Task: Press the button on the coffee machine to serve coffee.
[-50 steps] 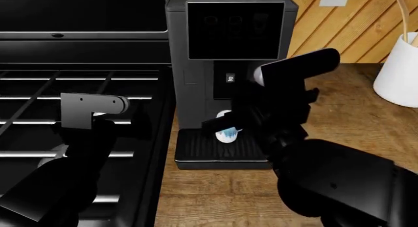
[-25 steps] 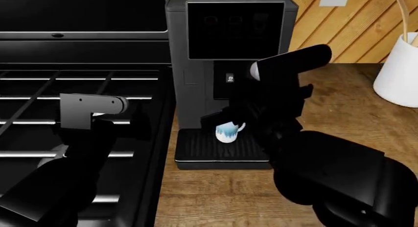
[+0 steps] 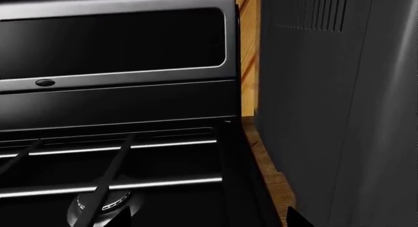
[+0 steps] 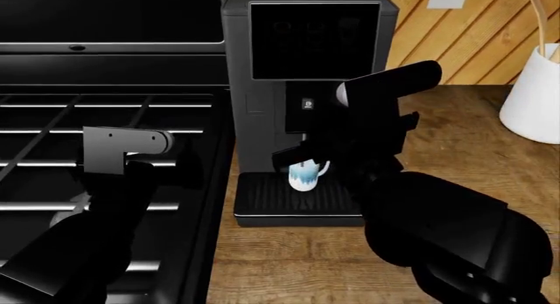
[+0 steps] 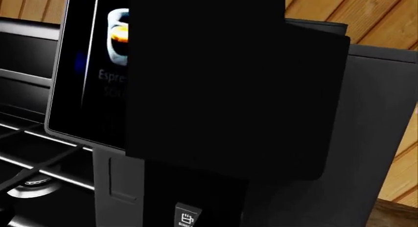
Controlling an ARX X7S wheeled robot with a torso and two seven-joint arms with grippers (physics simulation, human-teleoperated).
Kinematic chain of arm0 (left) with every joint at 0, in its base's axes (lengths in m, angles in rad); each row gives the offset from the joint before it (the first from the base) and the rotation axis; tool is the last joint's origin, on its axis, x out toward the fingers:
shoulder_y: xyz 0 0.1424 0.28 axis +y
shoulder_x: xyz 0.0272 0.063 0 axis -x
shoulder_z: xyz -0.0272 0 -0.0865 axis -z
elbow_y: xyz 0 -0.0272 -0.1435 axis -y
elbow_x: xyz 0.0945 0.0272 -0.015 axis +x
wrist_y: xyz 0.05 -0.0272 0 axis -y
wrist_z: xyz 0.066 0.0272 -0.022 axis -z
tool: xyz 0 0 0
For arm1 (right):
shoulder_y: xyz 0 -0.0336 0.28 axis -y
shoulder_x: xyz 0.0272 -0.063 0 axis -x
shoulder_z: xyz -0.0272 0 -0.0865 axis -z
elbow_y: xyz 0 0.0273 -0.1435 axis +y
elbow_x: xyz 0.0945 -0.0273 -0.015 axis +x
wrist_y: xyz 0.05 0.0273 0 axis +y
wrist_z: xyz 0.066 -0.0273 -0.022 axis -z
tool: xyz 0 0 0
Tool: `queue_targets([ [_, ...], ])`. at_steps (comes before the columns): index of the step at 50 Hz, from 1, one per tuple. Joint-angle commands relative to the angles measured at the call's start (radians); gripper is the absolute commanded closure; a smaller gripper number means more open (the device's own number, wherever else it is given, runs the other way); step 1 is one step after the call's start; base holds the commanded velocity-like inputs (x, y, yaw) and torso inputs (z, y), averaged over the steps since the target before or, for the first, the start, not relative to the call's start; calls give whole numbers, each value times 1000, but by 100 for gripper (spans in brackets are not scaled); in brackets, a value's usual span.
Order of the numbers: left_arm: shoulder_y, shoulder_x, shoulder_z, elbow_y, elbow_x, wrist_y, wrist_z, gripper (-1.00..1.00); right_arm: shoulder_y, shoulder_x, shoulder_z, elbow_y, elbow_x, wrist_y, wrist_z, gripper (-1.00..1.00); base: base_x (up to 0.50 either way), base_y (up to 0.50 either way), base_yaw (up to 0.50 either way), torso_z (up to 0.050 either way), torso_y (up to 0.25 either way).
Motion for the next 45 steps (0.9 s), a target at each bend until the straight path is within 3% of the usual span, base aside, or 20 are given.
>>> queue_targets([
  [1,2,3,5,-4,0,5,-3,-100,4,-2,-2,-13,61,21,16,100,0,0,0,0,0],
  [7,-5,-1,2,6,-9,-5,-4,-100,-1,16,48,-90,142,81,81,100,0,0,0,0,0],
  [21,-14,-6,-6,27,-27,-23,-12,-100,-32,114,278,-271,500,218,414,100,0,0,0,0,0],
  [28,-17,3,8,20,-21,-17,-16,-100,-220,210,381,-320,359,108,312,100,0,0,0,0,0],
  [40,-10,-4,3,19,-26,-14,-15,-100,-417,285,384,-224,60,-128,55,100,0,0,0,0,0],
  [41,-11,-3,4,18,-26,-13,-16,-100,-428,289,379,-209,42,-144,37,-100,0,0,0,0,0],
  [45,-10,-1,4,15,-27,-12,-19,-100,-456,298,348,-149,-30,-208,-30,-100,0,0,0,0,0],
])
